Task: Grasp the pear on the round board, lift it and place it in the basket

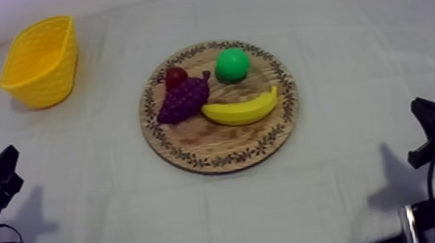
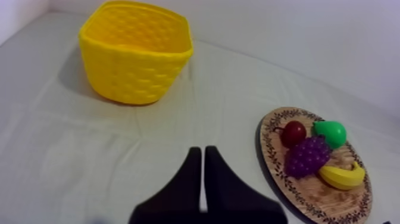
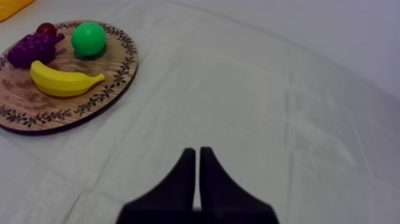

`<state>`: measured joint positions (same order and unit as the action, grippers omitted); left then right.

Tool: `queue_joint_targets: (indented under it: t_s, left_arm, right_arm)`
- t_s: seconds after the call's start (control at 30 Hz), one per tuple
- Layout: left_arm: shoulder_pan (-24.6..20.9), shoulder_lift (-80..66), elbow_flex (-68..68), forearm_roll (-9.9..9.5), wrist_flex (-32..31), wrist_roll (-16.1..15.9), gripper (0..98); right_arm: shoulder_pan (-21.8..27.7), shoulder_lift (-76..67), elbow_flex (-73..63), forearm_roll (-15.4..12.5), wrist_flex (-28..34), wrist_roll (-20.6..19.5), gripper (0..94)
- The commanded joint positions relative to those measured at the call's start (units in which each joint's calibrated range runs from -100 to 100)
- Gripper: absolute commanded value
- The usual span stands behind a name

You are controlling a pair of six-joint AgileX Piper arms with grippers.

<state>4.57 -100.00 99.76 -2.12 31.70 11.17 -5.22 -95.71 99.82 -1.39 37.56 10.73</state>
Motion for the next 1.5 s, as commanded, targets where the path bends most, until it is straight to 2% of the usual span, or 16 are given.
queue_joint_targets:
  t_s: [0.0, 0.53, 0.67, 0.83, 1.03, 1.13, 1.27, 1.47]
  left_arm:
    - [0.02, 0.0, 0.01, -0.01, -0.01, -0.01, 0.0]
    - [0.57, 0.0, 0.01, -0.01, 0.03, 0.6, 0.0]
    - [3.55, 0.0, -0.29, 0.07, 1.96, 0.87, 0.0]
    - [9.19, 0.03, -1.84, 0.29, 7.24, 2.8, 0.0]
    - [15.9, 0.01, -2.28, 0.37, 8.66, -1.33, 0.0]
    - [18.15, 0.0, -2.4, 0.48, 8.49, -2.04, 0.0]
    - [19.68, 0.45, -2.87, 1.91, 8.87, -2.91, 0.0]
    - [18.01, 9.53, -3.76, 5.44, 7.16, -5.28, 0.0]
  right_arm:
    - [0.01, -0.04, -0.05, -0.01, 0.02, -0.01, 0.4]
    - [0.01, -0.04, -0.05, -0.01, 0.02, -0.01, 0.4]
    - [0.01, -0.04, -0.05, -0.01, 0.02, 0.01, 0.4]
    - [0.01, -0.04, -0.05, -0.01, 0.02, 0.0, 0.4]
    - [0.01, -0.04, -0.05, -0.01, 0.02, -0.01, 0.4]
    - [0.01, -0.04, -0.05, -0.01, 0.02, -0.01, 0.4]
    - [0.01, -0.04, -0.05, -0.01, 0.02, -0.01, 0.4]
    - [0.01, -0.04, -0.05, -0.01, 0.02, 0.0, 0.4]
